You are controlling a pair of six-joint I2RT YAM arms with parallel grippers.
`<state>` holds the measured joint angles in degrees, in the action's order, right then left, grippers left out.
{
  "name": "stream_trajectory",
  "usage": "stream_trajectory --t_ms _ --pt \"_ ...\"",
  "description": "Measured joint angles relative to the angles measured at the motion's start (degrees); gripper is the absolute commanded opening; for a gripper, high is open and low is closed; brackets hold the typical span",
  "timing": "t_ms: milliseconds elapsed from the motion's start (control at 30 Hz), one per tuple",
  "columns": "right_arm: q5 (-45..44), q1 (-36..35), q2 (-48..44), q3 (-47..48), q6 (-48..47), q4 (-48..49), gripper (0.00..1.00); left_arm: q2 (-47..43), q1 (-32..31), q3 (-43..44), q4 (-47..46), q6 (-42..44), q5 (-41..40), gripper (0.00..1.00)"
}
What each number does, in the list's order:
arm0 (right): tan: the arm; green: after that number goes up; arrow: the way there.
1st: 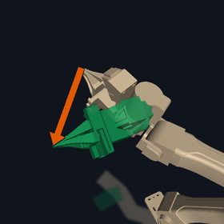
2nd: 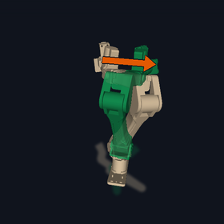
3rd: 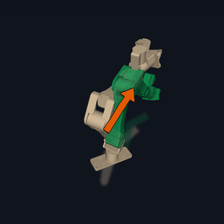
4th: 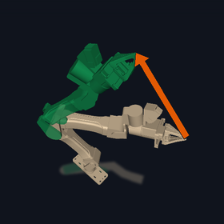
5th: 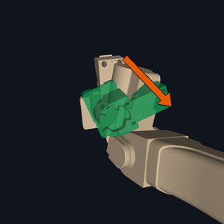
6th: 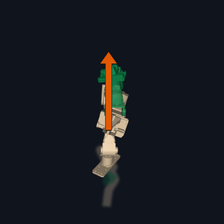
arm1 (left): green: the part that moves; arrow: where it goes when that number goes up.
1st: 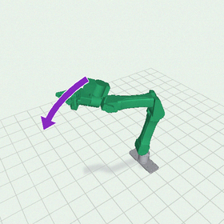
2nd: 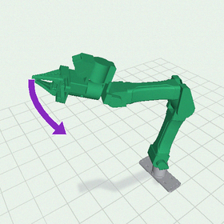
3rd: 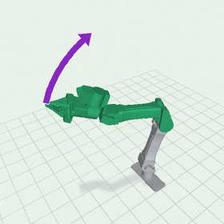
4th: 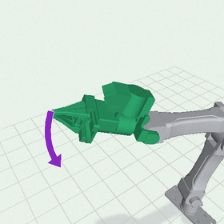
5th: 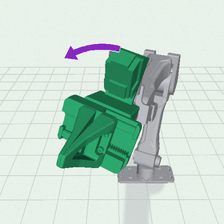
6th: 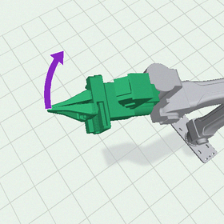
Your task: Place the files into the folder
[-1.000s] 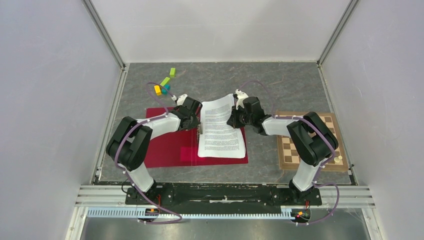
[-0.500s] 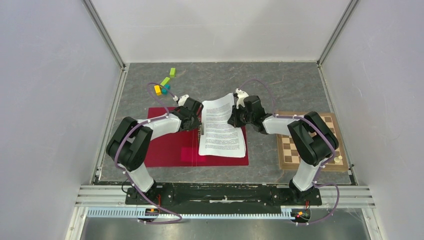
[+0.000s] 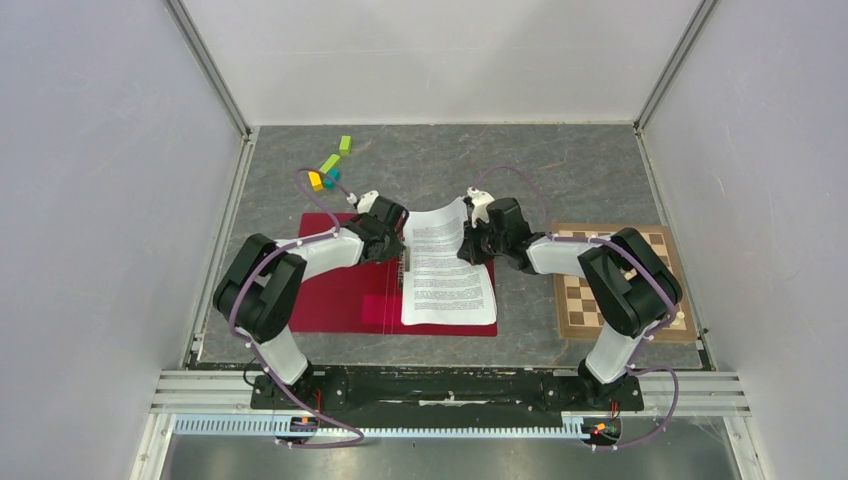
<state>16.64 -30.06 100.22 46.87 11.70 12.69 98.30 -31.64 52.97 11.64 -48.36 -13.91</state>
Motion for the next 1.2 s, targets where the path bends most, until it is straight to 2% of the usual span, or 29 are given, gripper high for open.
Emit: stream_trajectory --t_ms 700,1200 --pt "-2.03 -1.36 -4.92 -4.55 0.74 -1.16 0.00 -3.50 -3.08 -4.44 0.61 -15.69 -2.71 0.02" --pt "-2.89 -1.99 -6.54 -5.51 2.16 -1.68 0.00 -5.03 -7.41 -4.66 7.15 -27.89 -7.02 0.02"
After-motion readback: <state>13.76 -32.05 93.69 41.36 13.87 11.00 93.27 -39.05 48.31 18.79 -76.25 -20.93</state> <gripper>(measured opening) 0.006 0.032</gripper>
